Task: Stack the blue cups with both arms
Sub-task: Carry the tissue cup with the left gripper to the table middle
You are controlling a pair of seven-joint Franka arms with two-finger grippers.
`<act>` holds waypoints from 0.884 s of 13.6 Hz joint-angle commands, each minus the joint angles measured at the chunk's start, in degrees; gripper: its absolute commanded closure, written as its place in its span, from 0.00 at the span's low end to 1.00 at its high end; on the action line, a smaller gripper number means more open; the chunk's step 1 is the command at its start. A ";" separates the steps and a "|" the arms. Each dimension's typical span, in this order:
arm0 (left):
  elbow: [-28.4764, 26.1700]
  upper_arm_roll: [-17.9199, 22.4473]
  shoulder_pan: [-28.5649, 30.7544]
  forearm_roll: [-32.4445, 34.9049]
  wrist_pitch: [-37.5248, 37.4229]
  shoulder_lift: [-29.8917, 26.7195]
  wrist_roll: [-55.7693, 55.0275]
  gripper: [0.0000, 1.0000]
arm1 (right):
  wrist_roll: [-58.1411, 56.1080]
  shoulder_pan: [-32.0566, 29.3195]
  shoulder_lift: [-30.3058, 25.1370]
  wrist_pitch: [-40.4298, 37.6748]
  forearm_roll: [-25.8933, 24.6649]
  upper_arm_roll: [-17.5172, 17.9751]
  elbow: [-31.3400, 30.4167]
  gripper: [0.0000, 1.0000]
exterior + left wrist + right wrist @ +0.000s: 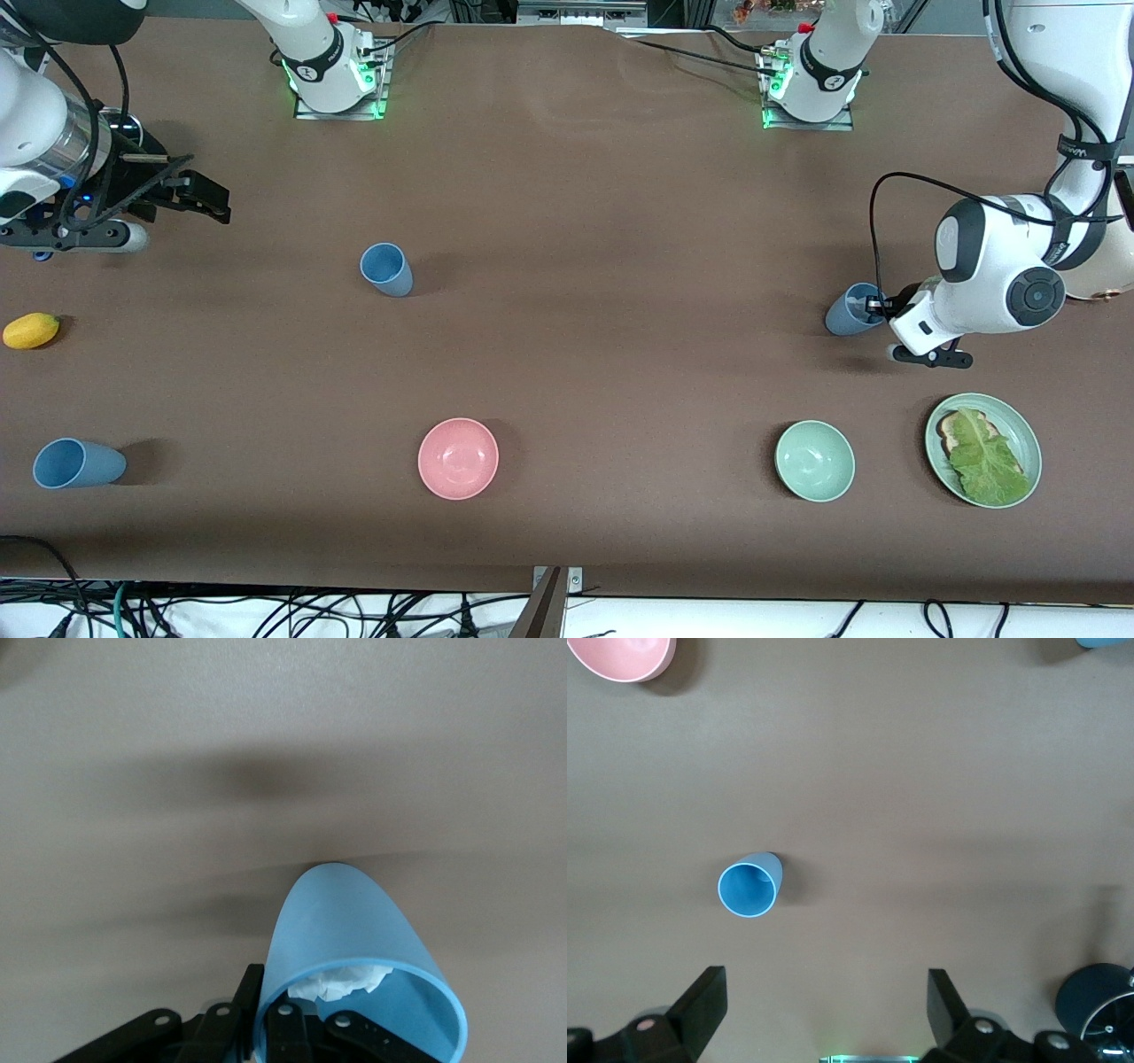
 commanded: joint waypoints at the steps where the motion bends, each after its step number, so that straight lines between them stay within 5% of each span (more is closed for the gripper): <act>1: 2.80 -0.47 -0.57 -1.40 -1.46 -0.32 -0.16 1.00 | 0.85 0.05 0.80 -0.55 -0.25 0.00 1.74 0.00; 4: 7.63 -5.90 -0.83 -4.29 -8.75 -0.33 -9.70 1.00 | 0.85 0.05 0.80 -0.55 -0.25 0.00 1.74 0.00; 8: 10.27 -15.83 -2.67 -4.65 -8.95 0.81 -28.25 1.00 | 0.85 0.13 0.80 -0.55 -0.25 0.00 1.74 0.00; 12: 15.63 -16.55 -15.21 -4.56 -8.68 5.98 -46.71 1.00 | 0.85 0.22 0.97 -0.55 -0.25 0.00 1.74 0.00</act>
